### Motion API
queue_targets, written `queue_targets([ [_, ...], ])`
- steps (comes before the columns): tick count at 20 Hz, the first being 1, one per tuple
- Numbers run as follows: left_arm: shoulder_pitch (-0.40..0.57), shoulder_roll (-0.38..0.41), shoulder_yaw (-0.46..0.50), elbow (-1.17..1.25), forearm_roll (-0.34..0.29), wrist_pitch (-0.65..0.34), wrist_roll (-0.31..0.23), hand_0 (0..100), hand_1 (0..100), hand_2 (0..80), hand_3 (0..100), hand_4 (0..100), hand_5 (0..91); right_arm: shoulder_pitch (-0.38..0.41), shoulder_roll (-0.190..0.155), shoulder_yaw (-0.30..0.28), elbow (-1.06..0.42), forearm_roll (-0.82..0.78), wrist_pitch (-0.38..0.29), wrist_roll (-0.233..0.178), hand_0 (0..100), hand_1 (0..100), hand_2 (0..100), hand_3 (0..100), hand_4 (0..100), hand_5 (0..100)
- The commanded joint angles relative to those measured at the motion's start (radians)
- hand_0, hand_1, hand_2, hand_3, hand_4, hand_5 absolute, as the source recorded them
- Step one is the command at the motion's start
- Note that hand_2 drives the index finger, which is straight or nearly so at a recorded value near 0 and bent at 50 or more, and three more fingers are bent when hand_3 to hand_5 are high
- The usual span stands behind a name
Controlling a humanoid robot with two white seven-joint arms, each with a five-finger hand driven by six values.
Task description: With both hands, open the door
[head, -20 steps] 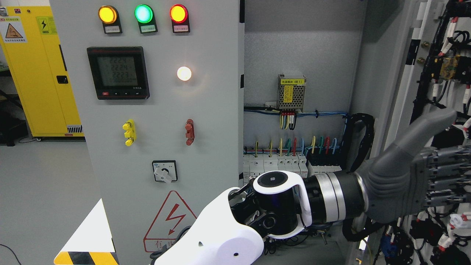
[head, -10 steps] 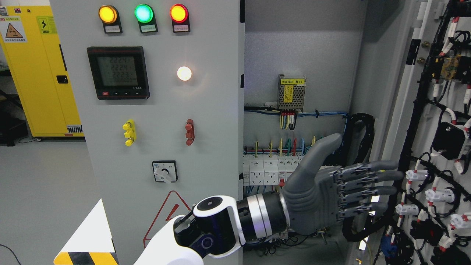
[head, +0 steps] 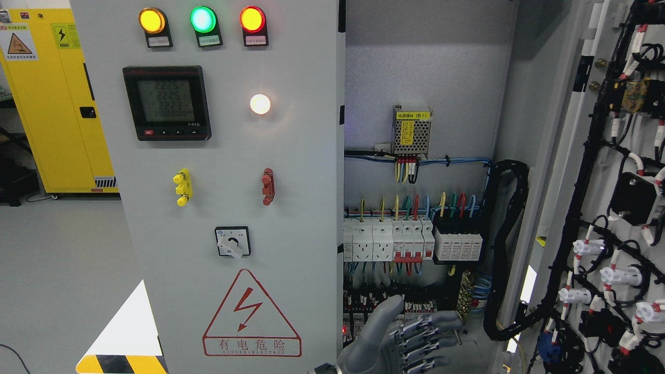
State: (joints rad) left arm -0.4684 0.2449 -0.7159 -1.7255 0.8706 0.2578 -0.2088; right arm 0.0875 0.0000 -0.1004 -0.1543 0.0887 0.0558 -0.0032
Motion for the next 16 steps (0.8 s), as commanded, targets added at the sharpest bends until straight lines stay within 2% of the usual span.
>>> queue_targets([
  [1,0.302,0.073,0.03,-0.022,-0.152,-0.074,0.0,0,0,0.0,0,0,0.0,0.0,0.005,-0.001,-0.001,-0.001,0.001,0.0,21,14,0,0,0,0],
  [5,0.479,0.07,0.094,0.113,-0.318,-0.179,-0.001,0,0,0.0,0,0,0.0,-0.003,0.003,0.005,0.001,-0.001,0.003,0.0,21,14,0,0,0,0],
  [8,0.568,0.05,0.165,0.287,-0.334,-0.184,-0.001,0,0,0.0,0,0,0.0,-0.003,0.003,0.001,0.001,-0.001,0.001,0.0,21,14,0,0,0,0],
  [11,0.62,-0.022,0.29,0.54,-0.338,-0.184,0.0,0,0,0.0,0,0,0.0,-0.003,0.005,0.001,-0.001,-0.001,0.001,0.0,21,14,0,0,0,0],
  [14,0.625,-0.079,0.366,0.83,-0.34,-0.184,0.005,0,0,0.0,0,0,0.0,-0.003,0.005,-0.004,-0.001,-0.001,0.001,0.0,21,14,0,0,0,0],
  [16,0.616,-0.108,0.377,1.014,-0.349,-0.192,0.05,0,0,0.0,0,0,0.0,-0.002,0.005,-0.005,-0.001,-0.001,0.001,0.0,21,14,0,0,0,0],
])
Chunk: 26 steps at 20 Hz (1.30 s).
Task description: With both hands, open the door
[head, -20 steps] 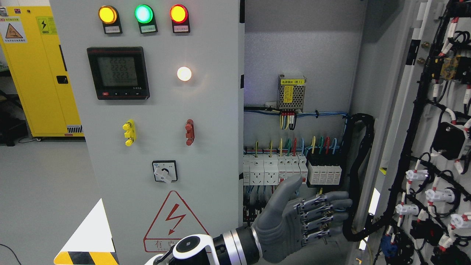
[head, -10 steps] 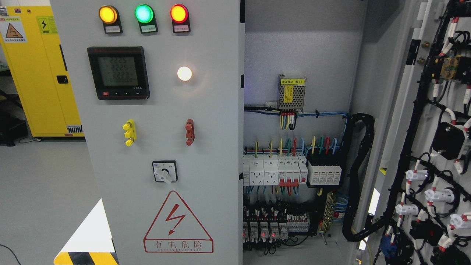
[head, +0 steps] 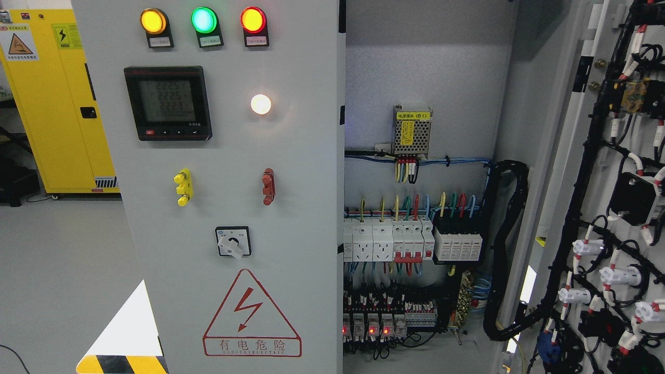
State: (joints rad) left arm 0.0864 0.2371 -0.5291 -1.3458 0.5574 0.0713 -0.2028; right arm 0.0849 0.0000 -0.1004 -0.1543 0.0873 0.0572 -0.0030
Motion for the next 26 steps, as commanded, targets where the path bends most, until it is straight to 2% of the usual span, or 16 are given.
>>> queue_targets([
  [1,0.052,-0.11,0.19,0.716,-0.037,-0.005,0.077,0,0,0.0,0,0,0.0,0.001,0.003,-0.004,-0.001,0.0,0.0,0.0,21,14,0,0,0,0],
  [4,0.01,-0.14,0.192,0.961,-0.037,-0.005,0.131,0,0,0.0,0,0,0.0,0.001,0.003,-0.004,-0.001,0.0,0.0,0.0,21,14,0,0,0,0],
  [6,-0.031,-0.171,0.195,1.112,-0.034,-0.004,0.132,0,0,0.0,0,0,0.0,0.001,0.003,-0.004,-0.001,0.0,0.0,0.0,21,14,0,0,0,0],
  [9,-0.042,-0.209,0.21,1.243,-0.036,-0.001,0.132,0,0,0.0,0,0,0.0,0.002,0.003,-0.004,-0.001,0.0,0.0,0.0,21,14,0,0,0,0],
  [13,-0.034,-0.248,0.204,1.313,-0.057,-0.014,0.135,0,0,0.0,0,0,0.0,0.002,0.003,-0.004,-0.002,0.0,0.0,0.0,21,14,0,0,0,0],
  [17,-0.031,-0.269,0.208,1.326,-0.18,-0.116,0.134,0,0,0.0,0,0,0.0,0.002,0.003,-0.002,-0.001,0.0,0.0,0.0,21,14,0,0,0,0],
  [26,-0.031,-0.285,0.212,1.326,-0.182,-0.116,0.121,0,0,0.0,0,0,0.0,0.004,0.0,0.004,-0.01,-0.001,-0.005,0.0,21,14,0,0,0,0],
])
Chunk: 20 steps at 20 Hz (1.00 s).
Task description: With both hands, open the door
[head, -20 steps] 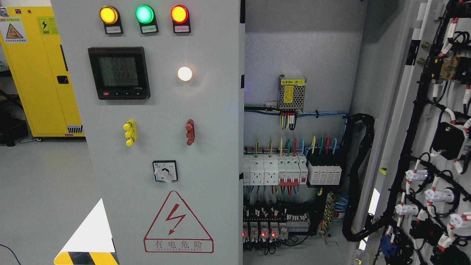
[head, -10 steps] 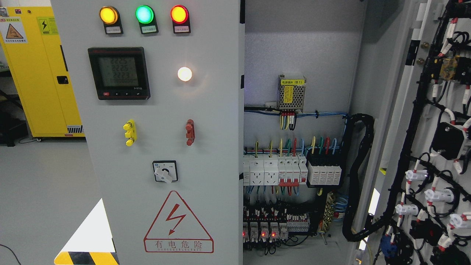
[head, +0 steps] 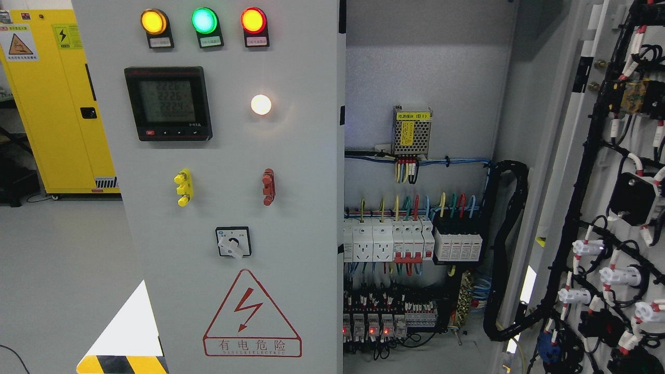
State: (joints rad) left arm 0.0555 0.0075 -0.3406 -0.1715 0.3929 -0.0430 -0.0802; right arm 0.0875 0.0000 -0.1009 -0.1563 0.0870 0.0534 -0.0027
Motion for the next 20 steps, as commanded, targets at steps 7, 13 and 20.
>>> queue_targets([
  [7,-0.002,-0.055,0.023,0.144,-0.019,-0.006,-0.007,0,0,0.0,0,0,0.0,0.133,-0.034,0.082,-0.414,-0.001,-0.219,0.0,21,14,0,0,0,0],
  [13,-0.016,-0.05,0.023,0.138,-0.016,-0.038,-0.007,0,0,0.0,0,0,0.0,0.326,-0.094,0.202,-1.044,-0.001,-0.241,-0.002,21,14,0,0,0,0],
  [20,-0.055,-0.044,0.023,0.138,-0.016,-0.038,-0.006,0,0,0.0,0,0,0.0,0.466,-0.118,0.267,-1.563,-0.042,-0.233,-0.002,21,14,0,0,0,0],
])
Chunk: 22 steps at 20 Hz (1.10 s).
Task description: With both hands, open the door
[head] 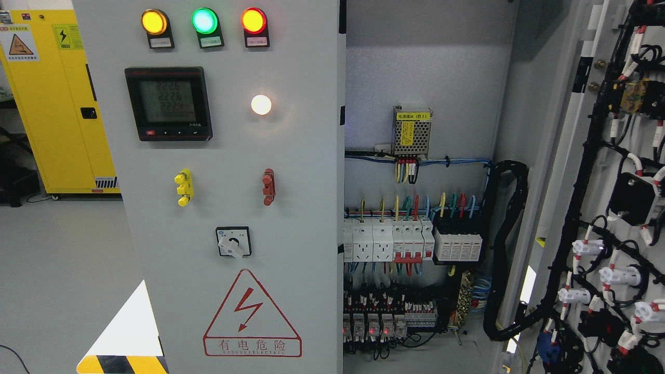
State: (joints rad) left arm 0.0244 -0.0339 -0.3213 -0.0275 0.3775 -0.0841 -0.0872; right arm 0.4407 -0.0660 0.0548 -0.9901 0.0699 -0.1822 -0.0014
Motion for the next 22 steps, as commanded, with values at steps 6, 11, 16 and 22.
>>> queue_targets([
  [6,-0.049,-0.004,0.004,-0.006,-0.002,0.001,0.001,0,0,0.0,0,0,0.0,0.164,-0.113,0.112,-1.059,-0.126,0.0,-0.005,21,14,0,0,0,0],
  [11,-0.049,-0.012,0.002,-0.008,-0.005,0.001,0.0,0,0,0.0,0,0,0.0,0.155,-0.117,0.138,-1.098,-0.13,-0.095,-0.006,21,14,0,0,0,0],
  [16,-0.049,-0.014,0.002,-0.008,-0.005,-0.002,0.0,0,0,0.0,0,0,0.0,0.063,-0.114,0.211,-1.098,-0.13,-0.158,-0.017,21,14,0,0,0,0],
  [22,-0.05,-0.004,0.002,-0.008,-0.006,-0.006,0.001,0,0,0.0,0,0,0.0,-0.081,-0.098,0.28,-1.092,-0.143,-0.148,-0.008,21,14,0,0,0,0],
])
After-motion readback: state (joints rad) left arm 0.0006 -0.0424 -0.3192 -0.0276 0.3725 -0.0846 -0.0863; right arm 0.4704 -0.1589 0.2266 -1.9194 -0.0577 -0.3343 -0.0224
